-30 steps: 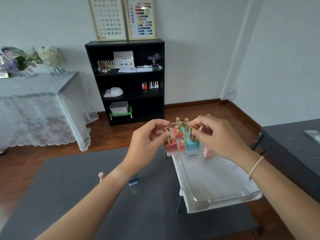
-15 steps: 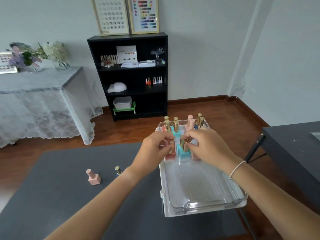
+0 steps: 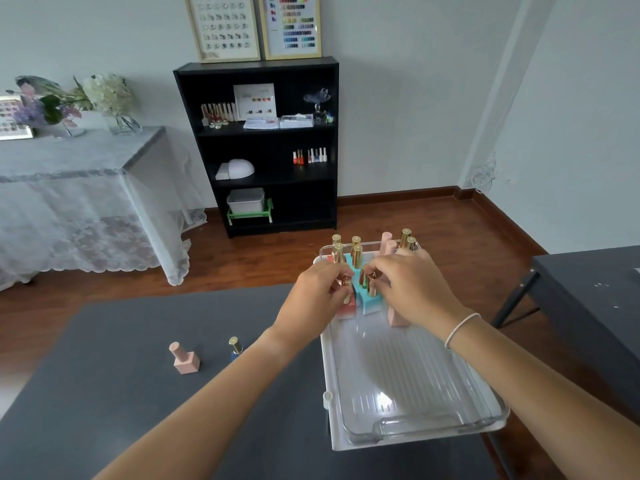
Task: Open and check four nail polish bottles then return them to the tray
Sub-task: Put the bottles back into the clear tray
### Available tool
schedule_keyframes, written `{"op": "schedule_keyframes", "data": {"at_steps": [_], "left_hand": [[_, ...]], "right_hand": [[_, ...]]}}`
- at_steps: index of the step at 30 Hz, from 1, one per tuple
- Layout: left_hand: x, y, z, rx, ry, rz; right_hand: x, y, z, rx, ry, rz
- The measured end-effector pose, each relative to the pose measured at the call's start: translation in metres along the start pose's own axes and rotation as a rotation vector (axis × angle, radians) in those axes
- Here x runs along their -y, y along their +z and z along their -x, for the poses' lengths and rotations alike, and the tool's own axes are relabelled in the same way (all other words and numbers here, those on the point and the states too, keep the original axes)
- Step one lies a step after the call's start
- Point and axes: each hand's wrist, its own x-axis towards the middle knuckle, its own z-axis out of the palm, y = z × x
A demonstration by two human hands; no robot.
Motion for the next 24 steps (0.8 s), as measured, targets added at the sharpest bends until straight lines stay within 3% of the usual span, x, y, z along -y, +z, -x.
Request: {"op": "schedule_keyframes", "data": {"at_steps": [9, 24], "left_hand": [[0.005, 0.0, -0.017, -0.028, 0.004, -0.025], [0.013, 0.0, -0.018, -0.035, 0.044, -0.009]], "right_hand": [[-0.006, 0.013, -0.019, 0.046, 0.08, 0.011], [-0.004, 0.017, -0.018, -0.057, -0.013, -0.046]]}}
